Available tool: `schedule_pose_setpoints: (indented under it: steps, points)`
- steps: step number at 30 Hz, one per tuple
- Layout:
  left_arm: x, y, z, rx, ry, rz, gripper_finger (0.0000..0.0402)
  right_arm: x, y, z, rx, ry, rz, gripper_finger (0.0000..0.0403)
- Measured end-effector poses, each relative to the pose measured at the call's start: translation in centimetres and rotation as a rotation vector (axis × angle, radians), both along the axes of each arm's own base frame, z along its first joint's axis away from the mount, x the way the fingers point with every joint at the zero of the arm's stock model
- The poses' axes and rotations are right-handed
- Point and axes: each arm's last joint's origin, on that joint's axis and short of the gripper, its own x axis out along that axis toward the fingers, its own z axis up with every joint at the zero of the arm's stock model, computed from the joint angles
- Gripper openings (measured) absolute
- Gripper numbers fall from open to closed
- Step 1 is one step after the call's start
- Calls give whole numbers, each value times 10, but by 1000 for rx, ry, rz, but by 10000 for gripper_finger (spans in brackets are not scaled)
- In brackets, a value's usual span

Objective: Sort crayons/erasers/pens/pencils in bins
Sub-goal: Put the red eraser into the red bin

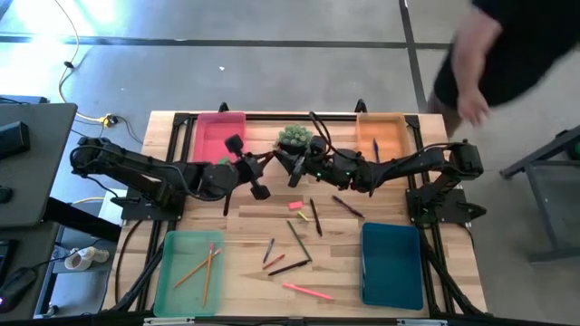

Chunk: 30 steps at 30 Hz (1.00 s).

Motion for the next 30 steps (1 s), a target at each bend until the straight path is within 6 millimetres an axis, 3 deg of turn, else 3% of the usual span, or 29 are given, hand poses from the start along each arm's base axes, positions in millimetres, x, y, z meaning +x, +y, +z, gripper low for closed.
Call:
schedule_pose_setpoints:
  steps: [7, 22, 30]
  points:
    - [-17, 24, -8, -69, 85, 125, 7, -6, 0, 7, -79, 51, -12, 199]
    - [-66, 74, -40, -439, 180, 505, 7, -66, -8, 38, -84, 379, -21, 200]
    - [-81, 86, -49, -620, 197, 601, 7, -86, -10, 33, -67, 541, -24, 200]
